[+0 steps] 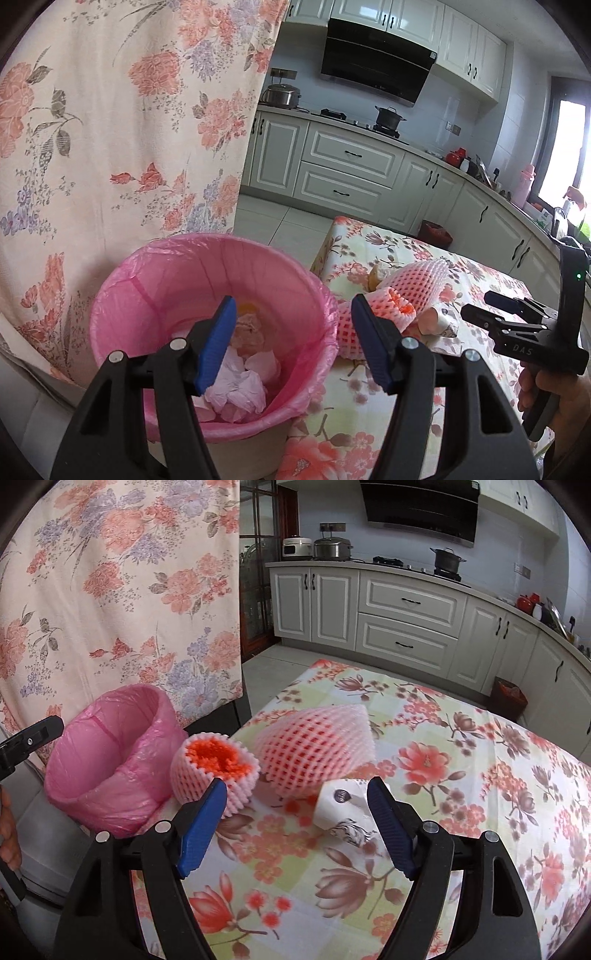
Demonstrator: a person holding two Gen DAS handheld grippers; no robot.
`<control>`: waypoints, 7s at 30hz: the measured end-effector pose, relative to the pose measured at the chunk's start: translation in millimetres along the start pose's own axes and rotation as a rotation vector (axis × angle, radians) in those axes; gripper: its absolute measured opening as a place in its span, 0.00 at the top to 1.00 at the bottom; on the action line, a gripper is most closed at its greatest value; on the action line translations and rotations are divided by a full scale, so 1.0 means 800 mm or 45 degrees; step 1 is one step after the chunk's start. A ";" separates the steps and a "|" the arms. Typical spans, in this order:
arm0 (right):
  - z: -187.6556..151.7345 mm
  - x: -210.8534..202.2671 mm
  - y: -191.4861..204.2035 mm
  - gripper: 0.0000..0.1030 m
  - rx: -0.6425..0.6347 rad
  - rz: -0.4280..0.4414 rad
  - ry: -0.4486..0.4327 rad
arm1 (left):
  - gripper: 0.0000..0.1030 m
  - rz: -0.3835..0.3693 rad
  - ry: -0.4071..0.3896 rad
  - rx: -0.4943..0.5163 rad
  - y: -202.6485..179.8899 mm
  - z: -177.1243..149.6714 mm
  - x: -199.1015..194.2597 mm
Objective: Collect trash
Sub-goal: 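Move the left gripper to the orange foam net while the right gripper returns to the table, then close the left gripper on the orange foam net sleeve, then lift the orange foam net with the left gripper while the right gripper grasps the pink foam net, then carry the orange net with the left gripper while the right gripper carries the pink net to the wastebasket, then open both grippers to drop the foam nets into the wastebasket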
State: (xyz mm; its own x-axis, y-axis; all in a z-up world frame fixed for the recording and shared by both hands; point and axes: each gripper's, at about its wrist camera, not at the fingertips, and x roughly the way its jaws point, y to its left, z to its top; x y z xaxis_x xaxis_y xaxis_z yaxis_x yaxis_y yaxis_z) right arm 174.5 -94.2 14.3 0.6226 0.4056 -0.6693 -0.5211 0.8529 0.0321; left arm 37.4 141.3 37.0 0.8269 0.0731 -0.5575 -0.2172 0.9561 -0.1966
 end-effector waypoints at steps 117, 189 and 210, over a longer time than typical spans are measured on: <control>0.042 0.090 -0.050 0.76 0.057 0.098 0.110 | 0.86 -0.211 0.350 0.196 -0.123 -0.030 0.122; 0.089 0.009 0.216 0.65 -0.235 0.373 -0.008 | 0.76 0.083 -0.056 -0.147 0.115 0.045 -0.049; 0.071 0.016 0.198 0.36 -0.237 0.353 0.023 | 0.62 0.064 -0.040 -0.144 0.104 0.036 -0.048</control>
State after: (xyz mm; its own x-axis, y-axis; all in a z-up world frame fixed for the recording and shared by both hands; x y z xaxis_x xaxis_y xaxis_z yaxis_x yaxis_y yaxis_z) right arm 133.1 64.8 53.3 0.4325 0.6064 -0.6672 -0.7679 0.6356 0.0798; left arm 2.7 226.5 64.9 0.8291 0.1305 -0.5437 -0.3141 0.9132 -0.2597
